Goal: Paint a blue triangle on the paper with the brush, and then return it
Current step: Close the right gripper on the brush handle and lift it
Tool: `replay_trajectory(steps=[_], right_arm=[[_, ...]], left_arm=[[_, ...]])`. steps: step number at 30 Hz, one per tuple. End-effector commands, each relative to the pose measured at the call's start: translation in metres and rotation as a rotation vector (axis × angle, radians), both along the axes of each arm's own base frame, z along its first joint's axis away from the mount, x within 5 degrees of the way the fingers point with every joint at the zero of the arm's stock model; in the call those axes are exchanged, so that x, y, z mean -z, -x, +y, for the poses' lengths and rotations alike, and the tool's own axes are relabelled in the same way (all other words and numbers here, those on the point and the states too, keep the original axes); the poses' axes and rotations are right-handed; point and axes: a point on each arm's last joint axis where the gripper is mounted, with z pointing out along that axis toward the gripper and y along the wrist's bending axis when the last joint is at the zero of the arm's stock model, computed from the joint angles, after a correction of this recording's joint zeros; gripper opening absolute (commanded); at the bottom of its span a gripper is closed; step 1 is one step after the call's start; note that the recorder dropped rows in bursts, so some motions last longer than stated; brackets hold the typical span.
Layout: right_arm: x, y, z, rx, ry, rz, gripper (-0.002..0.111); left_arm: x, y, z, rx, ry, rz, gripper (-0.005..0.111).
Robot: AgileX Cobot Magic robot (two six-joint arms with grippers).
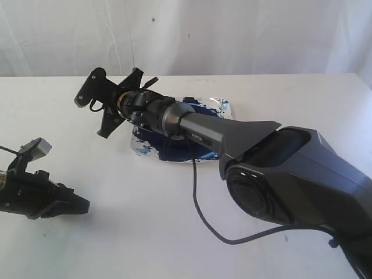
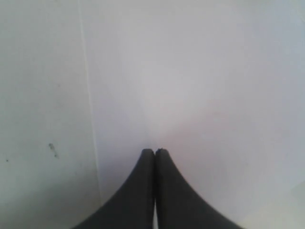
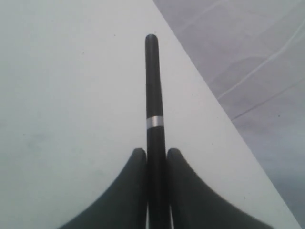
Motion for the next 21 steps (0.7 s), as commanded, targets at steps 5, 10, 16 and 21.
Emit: replay_trajectory(steps=[5,10,16,21], right_arm=[[-0.031,-0.008,-0.006,0.085,-0.106,0.036,0.007],[-0.054,-0.01,-0.014,0.164,-0.15,0.069,0.007],[-0.074,-0.019,-0.025,0.229,-0.294,0.136,0.007],[-0.088,-0.025,-0.034,0.27,-0.385,0.174,0.006]], left_arm=[[0.001,0.002,0.0,0.003,-0.005,0.001,0.0],[0.001,0.002,0.0,0.003,-0.005,0.001,0.0],[0.001,0.002,0.0,0.003,-0.005,0.001,0.0],[0.001,0.002,0.0,0.003,-0.005,0.001,0.0]])
